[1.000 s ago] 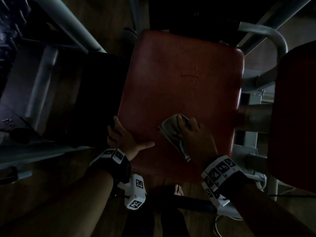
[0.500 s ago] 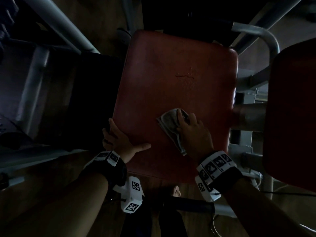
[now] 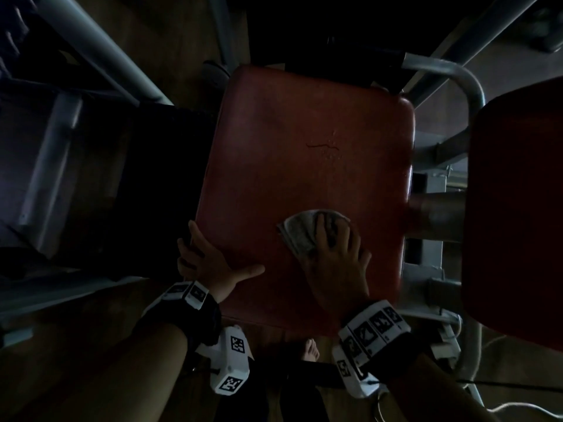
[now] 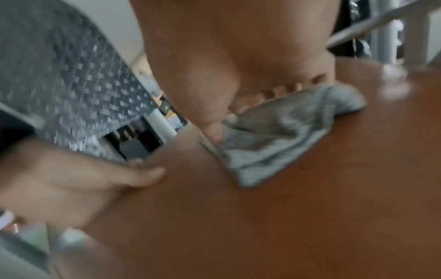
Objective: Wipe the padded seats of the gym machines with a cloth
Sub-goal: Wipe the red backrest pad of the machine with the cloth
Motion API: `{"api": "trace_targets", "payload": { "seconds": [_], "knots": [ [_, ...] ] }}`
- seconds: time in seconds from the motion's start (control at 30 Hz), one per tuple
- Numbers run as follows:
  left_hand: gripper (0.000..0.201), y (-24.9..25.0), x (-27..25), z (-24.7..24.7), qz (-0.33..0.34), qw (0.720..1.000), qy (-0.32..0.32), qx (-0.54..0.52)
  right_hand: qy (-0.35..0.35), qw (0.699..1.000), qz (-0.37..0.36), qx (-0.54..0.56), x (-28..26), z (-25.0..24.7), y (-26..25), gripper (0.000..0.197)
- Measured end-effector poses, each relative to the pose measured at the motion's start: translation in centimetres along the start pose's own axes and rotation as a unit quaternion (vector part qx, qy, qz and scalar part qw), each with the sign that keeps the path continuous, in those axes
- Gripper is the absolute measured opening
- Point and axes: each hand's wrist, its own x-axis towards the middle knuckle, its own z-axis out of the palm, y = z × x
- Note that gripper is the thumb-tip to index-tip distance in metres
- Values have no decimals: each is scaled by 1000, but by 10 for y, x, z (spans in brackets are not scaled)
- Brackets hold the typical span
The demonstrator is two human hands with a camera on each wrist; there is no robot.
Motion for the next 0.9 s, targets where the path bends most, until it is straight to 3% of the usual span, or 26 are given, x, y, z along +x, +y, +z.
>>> {"api": "trace_targets", "payload": {
  "seconds": [0.1,0.37,0.47,0.67,0.9],
  "knots": [
    [160,0,-1,0,3,1000,-1,-1,6,999,-13,33,6,8,-14,76],
    [160,1,1,4,-3,1000,17,-17,7,972,-234,30,60,10,-34,62],
    [162,0,2,5,-1,999,31,-12,9,961,-277,-4,75,9,-42,64],
    [163,0,1,5,-3,999,34,-10,37,962,-270,12,83,8,-41,65],
    [162,1,1,5,-5,1000,25,-12,49,982,-184,20,99,8,-23,68]
  ]
}}
